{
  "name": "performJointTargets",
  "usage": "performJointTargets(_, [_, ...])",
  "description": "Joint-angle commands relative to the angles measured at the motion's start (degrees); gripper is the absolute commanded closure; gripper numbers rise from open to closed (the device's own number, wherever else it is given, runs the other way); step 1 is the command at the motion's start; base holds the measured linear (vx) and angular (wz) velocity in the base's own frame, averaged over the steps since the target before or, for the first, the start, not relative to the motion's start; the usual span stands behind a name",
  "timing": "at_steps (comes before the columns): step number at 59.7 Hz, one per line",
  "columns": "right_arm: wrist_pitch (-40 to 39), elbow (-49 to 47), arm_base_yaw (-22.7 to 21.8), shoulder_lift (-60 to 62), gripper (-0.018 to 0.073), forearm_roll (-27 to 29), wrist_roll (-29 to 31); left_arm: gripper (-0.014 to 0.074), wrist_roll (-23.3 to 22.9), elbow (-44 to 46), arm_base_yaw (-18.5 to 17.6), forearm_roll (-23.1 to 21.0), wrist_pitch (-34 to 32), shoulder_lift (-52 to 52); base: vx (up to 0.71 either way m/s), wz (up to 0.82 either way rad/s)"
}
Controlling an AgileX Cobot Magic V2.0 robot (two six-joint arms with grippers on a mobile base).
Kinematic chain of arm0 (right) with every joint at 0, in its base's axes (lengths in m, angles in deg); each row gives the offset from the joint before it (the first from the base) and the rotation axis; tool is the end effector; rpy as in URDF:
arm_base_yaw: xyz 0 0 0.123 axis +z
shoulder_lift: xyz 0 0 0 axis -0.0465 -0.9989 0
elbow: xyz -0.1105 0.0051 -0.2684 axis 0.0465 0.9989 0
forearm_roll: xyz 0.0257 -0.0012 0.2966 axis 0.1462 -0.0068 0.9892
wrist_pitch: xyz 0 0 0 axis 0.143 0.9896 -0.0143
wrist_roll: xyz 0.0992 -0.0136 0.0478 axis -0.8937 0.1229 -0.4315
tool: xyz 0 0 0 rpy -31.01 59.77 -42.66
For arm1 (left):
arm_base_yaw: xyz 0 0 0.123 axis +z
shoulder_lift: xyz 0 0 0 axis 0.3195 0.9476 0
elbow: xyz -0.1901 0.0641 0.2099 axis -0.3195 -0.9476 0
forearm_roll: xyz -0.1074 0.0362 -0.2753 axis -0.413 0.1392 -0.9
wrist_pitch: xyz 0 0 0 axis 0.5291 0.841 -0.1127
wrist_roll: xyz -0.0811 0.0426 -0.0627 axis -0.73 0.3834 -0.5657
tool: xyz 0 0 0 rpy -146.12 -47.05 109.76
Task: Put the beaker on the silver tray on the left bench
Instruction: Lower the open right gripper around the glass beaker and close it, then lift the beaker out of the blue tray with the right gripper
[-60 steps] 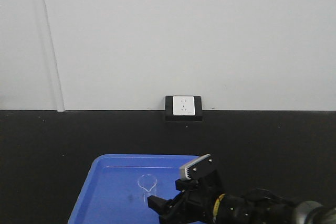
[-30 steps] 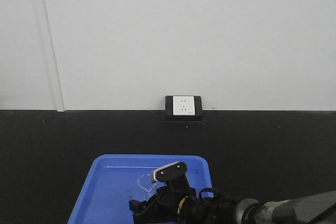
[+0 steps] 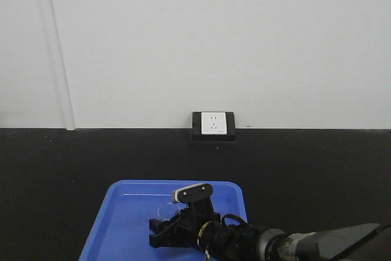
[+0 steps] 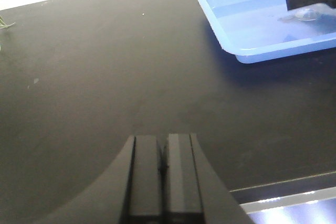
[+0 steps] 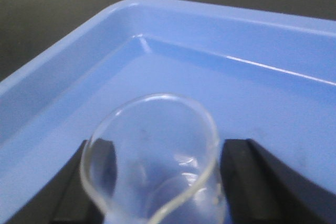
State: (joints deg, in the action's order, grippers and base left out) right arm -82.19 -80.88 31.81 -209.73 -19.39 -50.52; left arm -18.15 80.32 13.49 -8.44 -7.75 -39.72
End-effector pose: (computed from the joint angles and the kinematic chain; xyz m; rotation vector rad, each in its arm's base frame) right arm 0.4652 0.2830 0.0519 -0.4256 1.9832 0.6461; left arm 0.1119 -0.0052 0.1613 0.1778 1.8794 0.0688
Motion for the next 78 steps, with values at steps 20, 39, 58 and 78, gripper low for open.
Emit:
performJointTargets(20, [5.59,-1.84,-0.01,10.28,0.0574,2.13,0.21,0.0595,-0.11,-1.14,-0.33,-0.06,-4.72,-0.43,0.00,0.00])
performJointTargets(39, [23.52,10.11,-0.14,31.87,0.0573,-3.16,0.40,0.0595,-0.11,-1.14,-0.33,-0.06,-4.72,-0.43,0.00,0.00])
performJointTargets(58, [22.14,37.10,-0.19,63.25,0.0573,-5.69,0.40,0.0595,-0.11,-1.14,-0.33,-0.06,-4.72,-0.43,0.00,0.00])
performJointTargets(78, [29.09,59.07,-0.19,98.11,0.0573,-6.75,0.40,0.0595,-0.11,-1.14,-0.33,-0.06,-4.72,-0.43,0.00,0.00])
